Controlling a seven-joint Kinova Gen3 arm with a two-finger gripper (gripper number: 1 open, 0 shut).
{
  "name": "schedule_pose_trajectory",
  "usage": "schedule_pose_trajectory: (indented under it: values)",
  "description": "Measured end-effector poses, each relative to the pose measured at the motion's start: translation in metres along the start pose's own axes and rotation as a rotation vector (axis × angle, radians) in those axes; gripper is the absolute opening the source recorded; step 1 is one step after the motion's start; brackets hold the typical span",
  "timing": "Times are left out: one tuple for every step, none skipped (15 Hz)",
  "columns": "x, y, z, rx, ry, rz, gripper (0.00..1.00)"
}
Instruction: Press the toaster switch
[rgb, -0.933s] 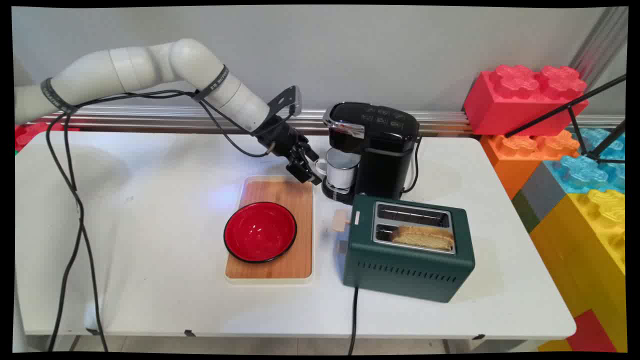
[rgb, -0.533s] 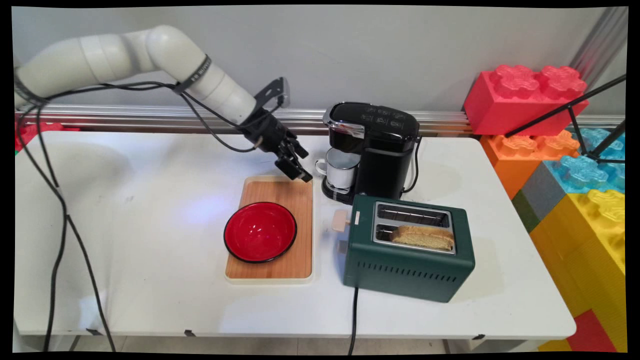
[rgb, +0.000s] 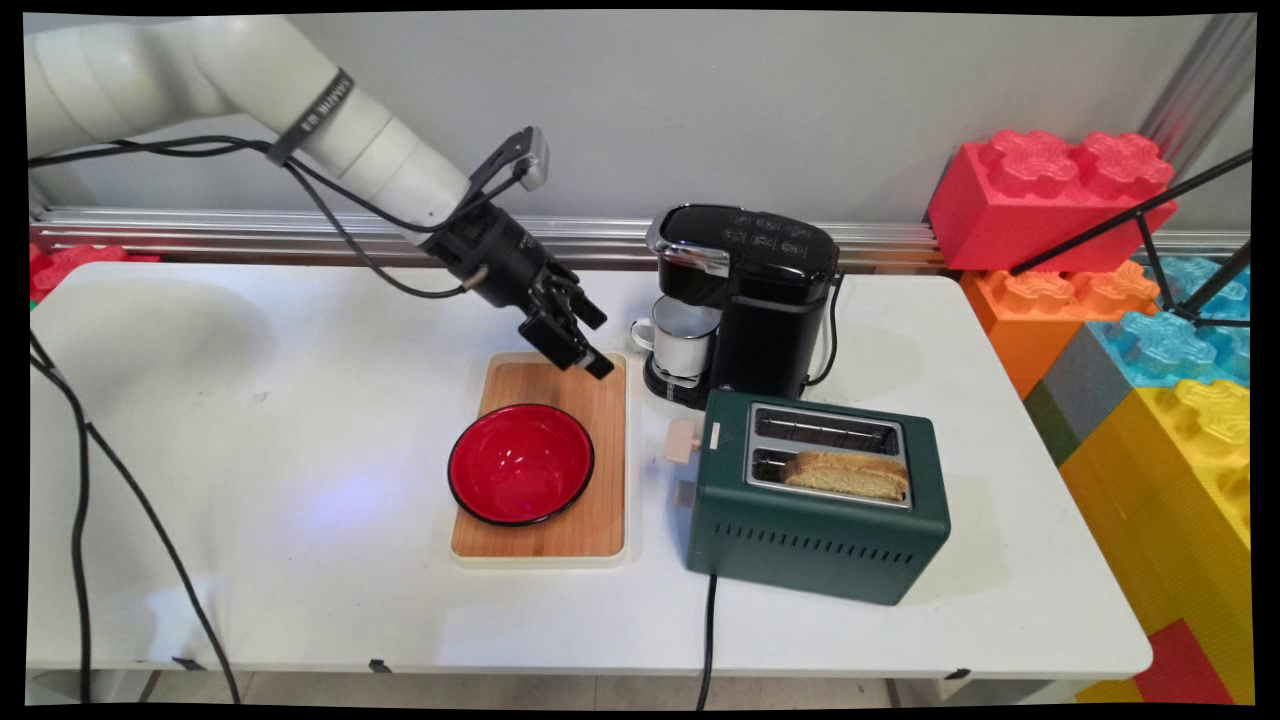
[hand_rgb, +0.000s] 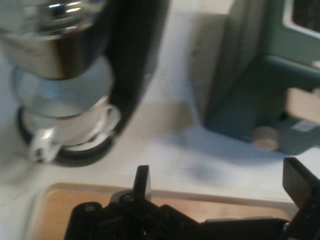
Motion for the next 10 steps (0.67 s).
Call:
schedule_pose_trajectory:
  values:
    - [0.002, 0.010, -0.002, -0.019, 0.008, 0.005, 1.00]
    - [0.003, 0.015, -0.003, -0.030, 0.013, 0.008, 1.00]
    - [0.006, 0.023, -0.004, -0.046, 0.021, 0.019, 1.00]
    - [0.007, 0.028, -0.004, -0.056, 0.027, 0.028, 1.00]
    - [0.009, 0.035, -0.005, -0.069, 0.037, 0.046, 1.00]
    - [0.011, 0.039, -0.005, -0.077, 0.043, 0.058, 1.00]
    - [0.012, 0.045, -0.004, -0.088, 0.050, 0.079, 1.00]
    - [0.014, 0.050, -0.003, -0.099, 0.057, 0.104, 1.00]
    - [0.015, 0.055, -0.003, -0.108, 0.062, 0.128, 1.00]
    - [0.016, 0.058, -0.002, -0.114, 0.065, 0.147, 1.00]
